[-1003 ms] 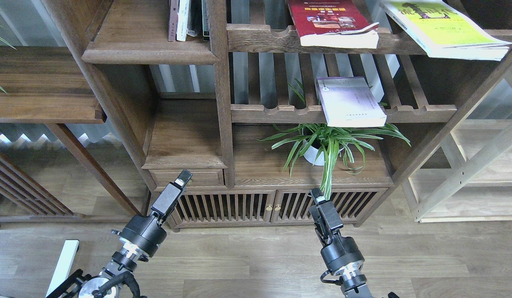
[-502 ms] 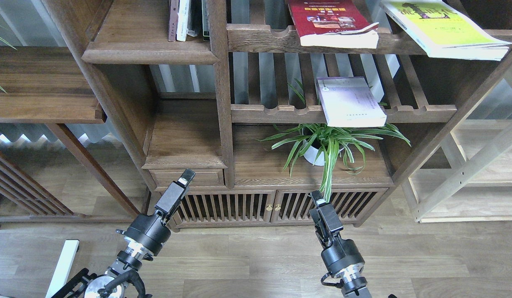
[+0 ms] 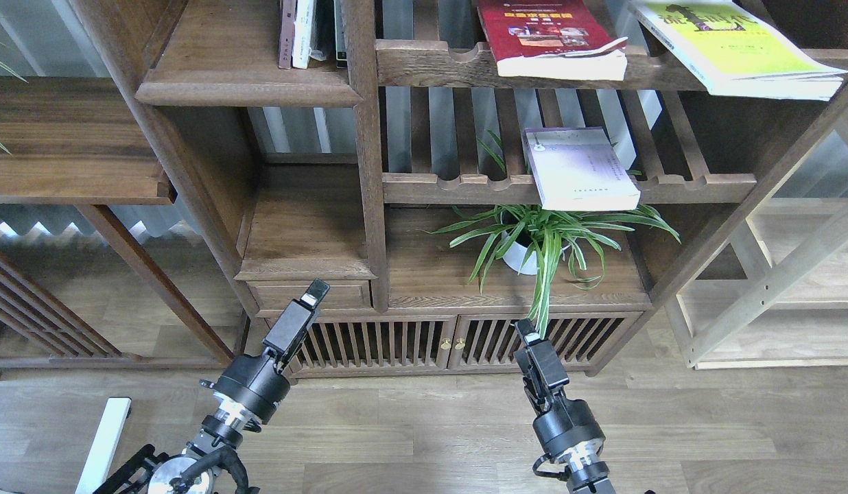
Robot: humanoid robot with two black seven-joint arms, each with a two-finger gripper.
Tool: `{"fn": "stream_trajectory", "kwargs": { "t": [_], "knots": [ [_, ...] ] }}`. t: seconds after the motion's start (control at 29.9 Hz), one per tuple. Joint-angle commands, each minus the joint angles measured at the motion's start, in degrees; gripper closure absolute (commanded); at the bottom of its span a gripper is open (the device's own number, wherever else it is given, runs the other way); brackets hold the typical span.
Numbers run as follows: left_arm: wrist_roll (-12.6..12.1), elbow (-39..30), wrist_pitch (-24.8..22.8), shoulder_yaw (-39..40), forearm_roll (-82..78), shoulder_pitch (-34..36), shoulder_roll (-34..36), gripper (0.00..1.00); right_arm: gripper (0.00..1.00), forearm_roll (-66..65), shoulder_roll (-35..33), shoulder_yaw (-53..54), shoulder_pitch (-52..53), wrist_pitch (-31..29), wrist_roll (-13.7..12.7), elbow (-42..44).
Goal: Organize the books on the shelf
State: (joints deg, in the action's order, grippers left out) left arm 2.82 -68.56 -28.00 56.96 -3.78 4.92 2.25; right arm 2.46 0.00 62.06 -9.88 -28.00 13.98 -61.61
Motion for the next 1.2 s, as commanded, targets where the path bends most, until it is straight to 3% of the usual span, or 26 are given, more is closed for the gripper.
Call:
{"fn": "stream_trajectory", "kwargs": {
  "t": [0.0,0.77,1.17],
  "knots": [
    [-0.01,0.00,0.00,0.08,0.00,0.00,-0.06,0.00,0.00,0.00,0.00,-0.01,-0.05,0.00,0.00,0.00],
    [-0.18,0.44,0.00,0.17,0.00,-0.18,-1.20,0.00,0.00,0.00,0.00,0.08,-0.14,0.00,0.17,0.88],
    [0.17,5.80,0.00,0.61,0.00,-0.18,-2.25,0.00,0.00,0.17,0.00,-0.71,-3.12,0.00,0.17,0.88]
  ]
}}
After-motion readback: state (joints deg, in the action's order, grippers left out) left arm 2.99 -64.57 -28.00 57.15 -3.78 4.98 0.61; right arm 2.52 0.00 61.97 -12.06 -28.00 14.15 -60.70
